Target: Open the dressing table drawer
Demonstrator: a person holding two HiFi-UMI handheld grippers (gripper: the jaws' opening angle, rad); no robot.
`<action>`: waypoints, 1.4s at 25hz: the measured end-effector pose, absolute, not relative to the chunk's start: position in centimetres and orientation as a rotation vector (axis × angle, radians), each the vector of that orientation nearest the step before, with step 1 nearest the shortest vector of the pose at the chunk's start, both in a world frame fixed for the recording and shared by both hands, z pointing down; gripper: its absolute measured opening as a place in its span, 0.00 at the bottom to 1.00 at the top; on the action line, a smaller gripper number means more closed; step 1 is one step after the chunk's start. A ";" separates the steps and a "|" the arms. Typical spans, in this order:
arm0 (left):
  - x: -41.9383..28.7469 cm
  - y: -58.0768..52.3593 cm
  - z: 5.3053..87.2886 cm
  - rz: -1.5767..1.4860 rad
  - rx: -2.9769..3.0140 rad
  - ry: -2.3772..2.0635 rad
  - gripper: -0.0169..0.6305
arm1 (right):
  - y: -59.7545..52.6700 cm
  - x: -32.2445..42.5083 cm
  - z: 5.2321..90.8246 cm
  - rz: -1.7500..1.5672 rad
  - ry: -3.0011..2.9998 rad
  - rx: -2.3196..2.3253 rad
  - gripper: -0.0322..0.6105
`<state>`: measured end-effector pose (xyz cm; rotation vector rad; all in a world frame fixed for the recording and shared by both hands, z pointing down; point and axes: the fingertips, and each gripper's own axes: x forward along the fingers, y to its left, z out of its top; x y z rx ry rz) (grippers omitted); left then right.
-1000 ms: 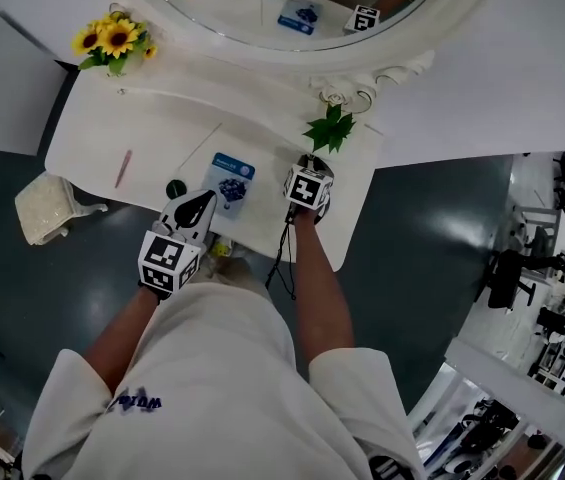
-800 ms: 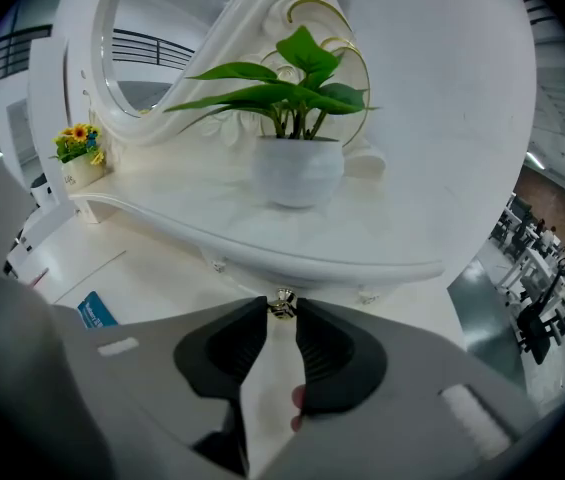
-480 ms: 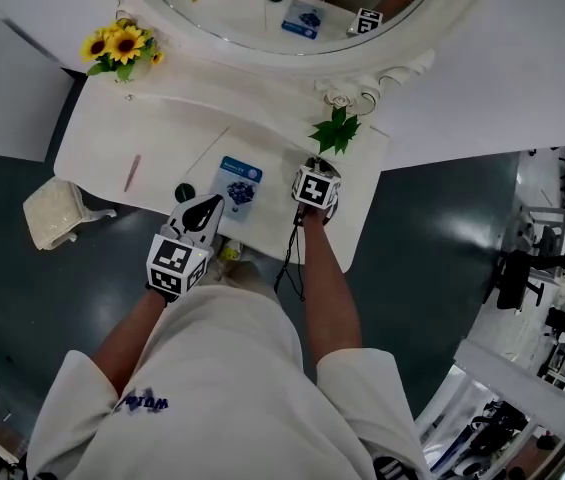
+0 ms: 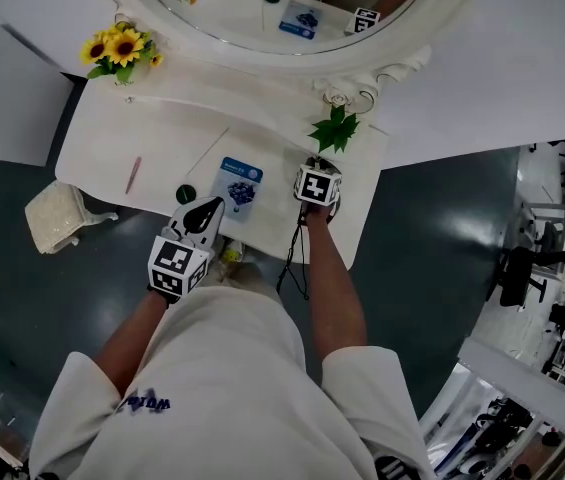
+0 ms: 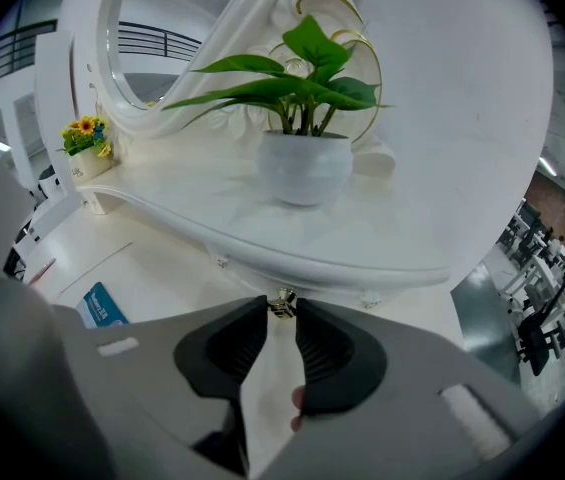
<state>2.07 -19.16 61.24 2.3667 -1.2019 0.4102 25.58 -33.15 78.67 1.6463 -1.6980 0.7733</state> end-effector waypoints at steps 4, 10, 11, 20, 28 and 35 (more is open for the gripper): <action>2.0 -19.1 61.6 0.413 2.359 -1.199 0.04 | -33.1 25.5 78.7 0.773 -1.691 1.640 0.21; 2.1 -19.2 61.5 0.410 2.359 -1.199 0.04 | -32.9 25.3 78.3 0.788 -1.707 1.632 0.21; 2.0 -19.2 61.5 0.409 2.358 -1.202 0.04 | -32.7 25.4 78.4 0.787 -1.704 1.633 0.21; 2.8 -19.4 61.6 0.412 2.373 -1.170 0.04 | -31.6 25.1 78.4 0.755 -1.715 1.624 0.21; 3.3 -19.0 61.4 0.419 2.386 -1.153 0.04 | -31.2 25.1 78.5 0.783 -1.695 1.637 0.21; 2.8 -19.0 61.7 0.421 2.375 -1.164 0.04 | -31.2 25.2 78.6 0.788 -1.685 1.635 0.21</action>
